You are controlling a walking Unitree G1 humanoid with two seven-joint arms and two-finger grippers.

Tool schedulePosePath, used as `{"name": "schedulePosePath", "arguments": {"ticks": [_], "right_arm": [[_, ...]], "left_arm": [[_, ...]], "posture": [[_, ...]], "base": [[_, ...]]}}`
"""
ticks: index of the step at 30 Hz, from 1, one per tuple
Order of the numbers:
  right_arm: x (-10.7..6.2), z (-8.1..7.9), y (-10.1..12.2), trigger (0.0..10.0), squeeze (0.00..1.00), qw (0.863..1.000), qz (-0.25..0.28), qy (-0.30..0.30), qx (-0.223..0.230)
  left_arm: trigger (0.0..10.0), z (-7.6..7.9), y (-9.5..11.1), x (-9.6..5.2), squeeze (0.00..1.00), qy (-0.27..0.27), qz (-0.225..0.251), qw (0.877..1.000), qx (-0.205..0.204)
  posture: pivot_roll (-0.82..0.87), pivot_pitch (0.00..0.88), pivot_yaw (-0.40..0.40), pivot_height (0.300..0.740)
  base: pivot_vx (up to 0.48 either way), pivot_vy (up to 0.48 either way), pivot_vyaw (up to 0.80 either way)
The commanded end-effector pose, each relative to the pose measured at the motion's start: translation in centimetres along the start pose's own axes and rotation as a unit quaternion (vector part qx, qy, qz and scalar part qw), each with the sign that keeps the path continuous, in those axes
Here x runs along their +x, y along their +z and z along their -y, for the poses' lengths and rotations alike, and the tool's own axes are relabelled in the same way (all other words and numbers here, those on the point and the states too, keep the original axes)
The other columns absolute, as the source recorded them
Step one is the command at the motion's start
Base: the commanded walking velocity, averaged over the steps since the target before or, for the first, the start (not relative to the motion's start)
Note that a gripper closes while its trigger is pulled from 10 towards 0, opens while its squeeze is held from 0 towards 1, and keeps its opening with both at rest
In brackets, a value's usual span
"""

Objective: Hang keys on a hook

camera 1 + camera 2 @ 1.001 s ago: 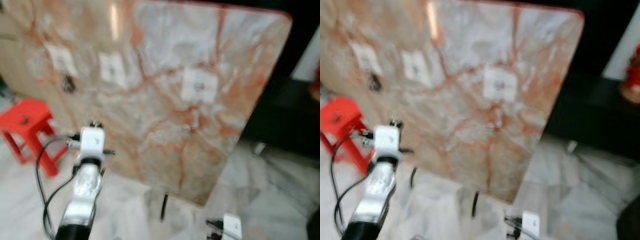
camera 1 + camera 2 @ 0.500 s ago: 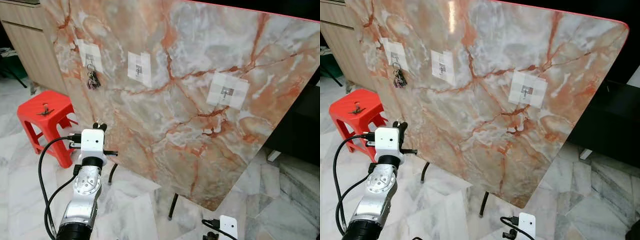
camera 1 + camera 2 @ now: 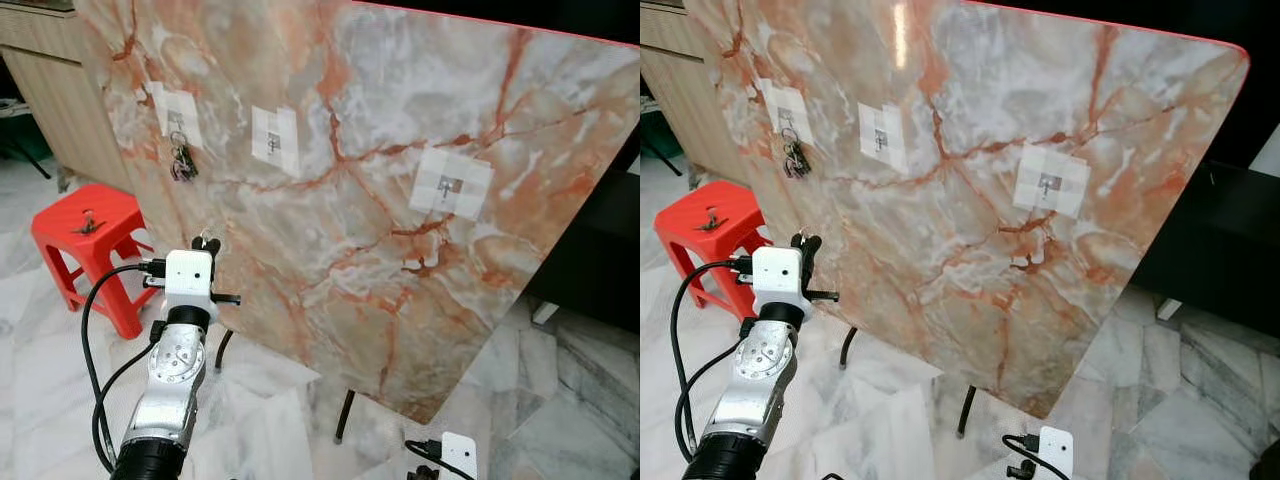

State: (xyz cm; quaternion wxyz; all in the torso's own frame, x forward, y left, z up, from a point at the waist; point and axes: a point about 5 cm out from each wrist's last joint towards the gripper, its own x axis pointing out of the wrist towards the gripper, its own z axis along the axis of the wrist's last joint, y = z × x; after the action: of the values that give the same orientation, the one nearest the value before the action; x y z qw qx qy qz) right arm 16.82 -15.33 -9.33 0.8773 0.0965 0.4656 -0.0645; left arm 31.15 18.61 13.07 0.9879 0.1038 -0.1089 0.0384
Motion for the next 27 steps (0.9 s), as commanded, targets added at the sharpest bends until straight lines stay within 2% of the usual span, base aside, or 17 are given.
{"name": "schedulePosePath", "arguments": {"ticks": [1, 27], "right_arm": [[0.01, 0.24, 0.03, 10.0, 0.00, 1.000, -0.004, -0.003, -0.004], [0.00, 0.15, -0.06, 10.0, 0.00, 1.000, -0.005, 0.001, -0.010]], "left_arm": [[10.0, 0.30, 1.18, 0.45, 0.00, -0.006, 0.028, 1.000, -0.007], [10.0, 0.51, 1.45, 0.66, 0.00, -0.010, 0.037, 0.999, -0.007]], "posture": [[0.07, 0.000, -0.088, 0.740], [0.07, 0.000, -0.082, 0.740]], "base": [[0.274, 0.000, 0.00], [0.323, 0.000, 0.00]]}}
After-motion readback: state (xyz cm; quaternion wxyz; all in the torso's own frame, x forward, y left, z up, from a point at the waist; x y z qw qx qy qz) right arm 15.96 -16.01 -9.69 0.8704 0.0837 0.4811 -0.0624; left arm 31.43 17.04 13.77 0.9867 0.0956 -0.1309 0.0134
